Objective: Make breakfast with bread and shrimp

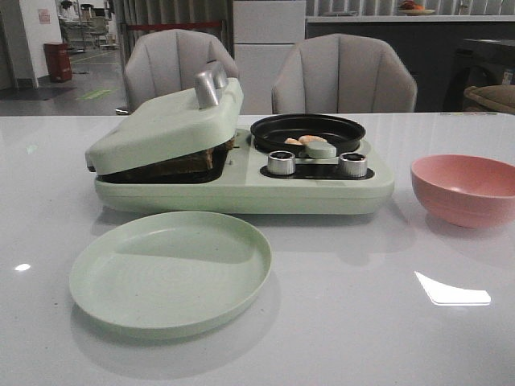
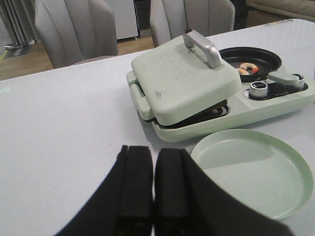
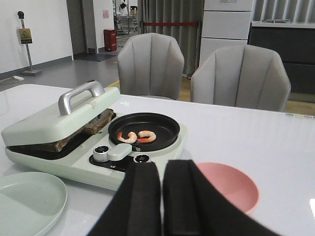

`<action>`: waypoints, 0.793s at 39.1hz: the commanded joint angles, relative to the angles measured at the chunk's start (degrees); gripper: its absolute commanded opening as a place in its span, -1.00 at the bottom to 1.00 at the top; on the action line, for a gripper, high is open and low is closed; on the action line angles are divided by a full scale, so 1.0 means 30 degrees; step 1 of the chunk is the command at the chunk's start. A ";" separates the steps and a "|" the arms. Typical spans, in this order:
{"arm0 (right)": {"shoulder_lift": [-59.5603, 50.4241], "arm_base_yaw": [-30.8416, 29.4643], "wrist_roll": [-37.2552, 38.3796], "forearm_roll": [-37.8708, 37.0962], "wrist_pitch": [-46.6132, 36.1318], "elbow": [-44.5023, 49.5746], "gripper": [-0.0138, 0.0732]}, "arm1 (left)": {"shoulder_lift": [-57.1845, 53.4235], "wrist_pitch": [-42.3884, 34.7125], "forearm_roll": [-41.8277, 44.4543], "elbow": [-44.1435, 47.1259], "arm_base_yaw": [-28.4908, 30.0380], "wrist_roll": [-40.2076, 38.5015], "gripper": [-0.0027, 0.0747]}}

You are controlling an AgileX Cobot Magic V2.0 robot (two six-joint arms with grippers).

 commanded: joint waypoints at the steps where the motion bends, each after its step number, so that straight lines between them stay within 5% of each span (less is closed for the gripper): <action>1: 0.0173 0.0019 -0.0217 0.0092 -0.1359 -0.0542 -0.36 | 0.0162 -0.1597 -0.0188 -0.0520 -0.0083 -0.0213 -0.64; 31: 0.0173 0.0019 -0.0217 0.0092 -0.1359 -0.0542 -0.36 | 0.0162 -0.1659 0.0019 -0.0231 0.0010 -0.0213 -0.64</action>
